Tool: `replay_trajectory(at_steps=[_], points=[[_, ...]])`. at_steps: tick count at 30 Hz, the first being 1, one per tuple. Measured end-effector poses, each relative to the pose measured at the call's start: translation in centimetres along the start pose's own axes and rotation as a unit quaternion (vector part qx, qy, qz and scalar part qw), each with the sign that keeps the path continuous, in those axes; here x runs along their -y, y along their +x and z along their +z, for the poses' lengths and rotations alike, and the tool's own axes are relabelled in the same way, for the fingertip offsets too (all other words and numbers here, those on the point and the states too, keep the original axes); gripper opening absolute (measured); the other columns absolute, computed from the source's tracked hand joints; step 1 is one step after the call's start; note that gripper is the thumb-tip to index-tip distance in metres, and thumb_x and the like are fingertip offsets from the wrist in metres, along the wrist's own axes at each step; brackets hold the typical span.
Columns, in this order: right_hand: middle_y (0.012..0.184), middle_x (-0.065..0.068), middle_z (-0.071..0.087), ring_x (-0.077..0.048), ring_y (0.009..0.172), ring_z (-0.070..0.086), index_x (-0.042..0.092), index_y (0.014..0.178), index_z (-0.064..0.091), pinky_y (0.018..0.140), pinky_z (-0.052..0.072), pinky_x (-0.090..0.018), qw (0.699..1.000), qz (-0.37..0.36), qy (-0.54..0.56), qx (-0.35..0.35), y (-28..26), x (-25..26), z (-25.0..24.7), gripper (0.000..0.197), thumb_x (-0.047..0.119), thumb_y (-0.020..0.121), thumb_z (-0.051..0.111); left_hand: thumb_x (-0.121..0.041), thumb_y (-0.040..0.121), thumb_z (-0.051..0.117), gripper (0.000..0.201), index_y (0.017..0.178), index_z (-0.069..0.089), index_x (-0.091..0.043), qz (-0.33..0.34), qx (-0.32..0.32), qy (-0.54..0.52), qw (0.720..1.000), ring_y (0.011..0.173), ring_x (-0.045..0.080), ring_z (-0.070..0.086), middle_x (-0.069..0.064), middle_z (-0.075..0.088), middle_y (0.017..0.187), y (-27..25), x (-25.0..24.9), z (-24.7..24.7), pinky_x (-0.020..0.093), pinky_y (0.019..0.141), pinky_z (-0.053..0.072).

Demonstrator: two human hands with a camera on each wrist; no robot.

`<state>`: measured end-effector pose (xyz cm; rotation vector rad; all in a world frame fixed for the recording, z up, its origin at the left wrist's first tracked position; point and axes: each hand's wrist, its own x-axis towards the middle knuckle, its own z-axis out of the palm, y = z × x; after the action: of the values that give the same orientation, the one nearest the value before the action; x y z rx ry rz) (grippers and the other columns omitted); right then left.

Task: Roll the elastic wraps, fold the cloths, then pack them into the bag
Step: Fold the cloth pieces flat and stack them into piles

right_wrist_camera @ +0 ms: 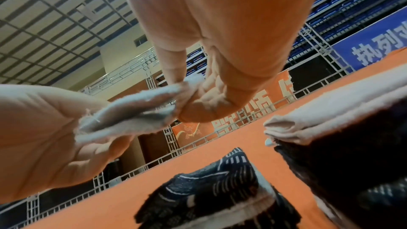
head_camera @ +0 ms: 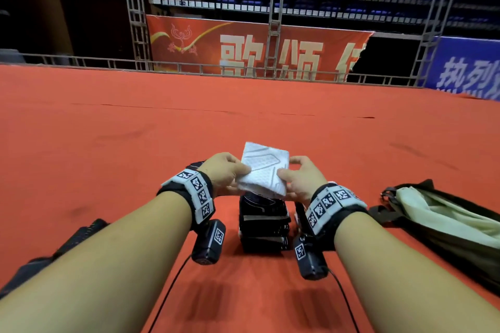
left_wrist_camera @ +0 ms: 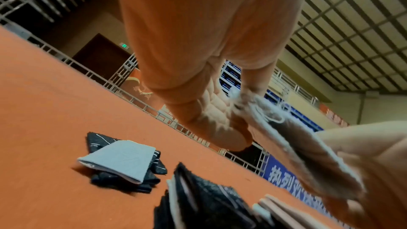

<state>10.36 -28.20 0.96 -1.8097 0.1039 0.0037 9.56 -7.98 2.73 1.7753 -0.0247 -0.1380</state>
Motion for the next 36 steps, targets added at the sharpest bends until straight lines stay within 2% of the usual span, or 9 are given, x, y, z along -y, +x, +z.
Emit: replay_trajectory(at_steps=[2,5,12,17,20,23,25,30,36], points=[[0.121,-0.014,0.067,-0.03,0.084,0.075,0.028,0.148,0.033,0.072,0.063,-0.048,0.995,-0.008,-0.096,0.006,1.2,-0.3,0.1,0.076,0.006,0.084,0.067,-0.005,0.091,0.07,0.029,0.072,0.05,-0.011,-0.01,0.007,0.07,0.997,0.048,0.022,0.054,0.017,0.056,0.069,1.3,1.1,0.1,0.037,0.053,0.059],[0.125,-0.009,0.066,-0.025,0.092,0.071,0.022,0.147,0.045,0.076,0.061,-0.036,0.974,-0.034,-0.223,0.028,2.0,-0.4,0.8,0.069,0.001,0.083,0.063,-0.015,0.088,0.075,0.035,0.064,0.049,-0.014,-0.02,0.018,0.176,0.984,0.052,0.026,0.06,0.016,0.058,0.056,2.5,2.3,0.0,0.05,0.07,0.061],[0.141,0.0,0.059,-0.028,0.128,0.053,0.026,0.14,0.057,0.107,0.045,-0.035,0.905,-0.007,-0.424,0.028,3.5,-0.6,1.6,0.052,0.008,0.091,0.051,-0.035,0.092,0.072,0.033,0.073,0.056,-0.013,-0.031,0.055,0.305,0.95,0.063,0.025,0.066,0.013,0.075,0.071,4.1,3.4,0.6,0.034,0.062,0.054],[0.131,0.0,0.052,-0.031,0.124,0.037,0.048,0.121,0.066,0.093,0.031,-0.041,0.837,0.018,-0.546,0.006,3.7,-1.6,2.2,0.039,0.029,0.089,0.053,-0.03,0.088,0.062,0.018,0.078,0.055,-0.016,-0.017,-0.053,0.388,0.92,0.064,0.021,0.057,0.004,0.063,0.077,4.9,3.8,1.3,0.029,0.054,0.043],[0.129,0.001,0.054,-0.029,0.123,0.038,0.046,0.117,0.068,0.092,0.028,-0.041,0.829,0.004,-0.559,-0.02,3.8,-1.7,2.6,0.037,0.029,0.089,0.051,-0.036,0.09,0.055,0.041,0.129,0.057,-0.022,0.042,-0.061,0.396,0.915,0.111,0.027,0.06,0.007,0.054,0.132,5.7,4.8,2.1,0.038,0.089,0.052],[0.125,0.0,0.057,-0.028,0.121,0.039,0.04,0.116,0.067,0.092,0.028,-0.041,0.821,-0.026,-0.568,-0.053,4.1,-1.6,2.9,0.036,0.024,0.091,0.047,-0.038,0.102,0.046,0.057,0.155,0.035,-0.021,0.108,0.0,0.47,0.876,0.152,0.026,0.021,0.005,0.021,0.166,5.7,5.2,3.5,0.043,0.122,0.024],[0.132,-0.002,0.055,-0.028,0.125,0.039,0.037,0.126,0.062,0.099,0.03,-0.039,0.83,-0.062,-0.552,-0.056,4.5,-1.8,3.0,0.039,0.021,0.094,0.046,-0.042,0.106,0.036,0.06,0.16,0.022,-0.017,0.111,0.035,0.513,0.85,0.156,0.026,0.006,0.008,0.009,0.169,5.8,5.4,4.2,0.044,0.125,0.015],[0.163,-0.011,0.025,-0.028,0.152,0.017,0.007,0.154,0.032,0.121,0.012,-0.034,0.874,-0.099,-0.468,0.083,4.0,-2.4,5.2,0.055,0.037,0.108,0.029,-0.048,0.105,0.027,0.066,0.161,0.01,-0.016,0.073,0.077,0.577,0.81,0.153,0.034,0.007,0.01,0.008,0.169,6.3,7.2,4.4,0.05,0.122,0.018],[0.169,-0.003,0.006,-0.02,0.155,-0.003,0.02,0.158,0.022,0.123,0.007,-0.048,0.886,-0.06,-0.451,0.093,3.9,-6.5,6.5,0.066,0.057,0.103,0.018,-0.068,0.089,0.027,0.085,0.159,-0.01,-0.037,-0.012,0.134,0.551,0.824,0.153,0.033,-0.02,-0.017,-0.022,0.165,7.1,9.6,4.0,0.064,0.121,0.006]])
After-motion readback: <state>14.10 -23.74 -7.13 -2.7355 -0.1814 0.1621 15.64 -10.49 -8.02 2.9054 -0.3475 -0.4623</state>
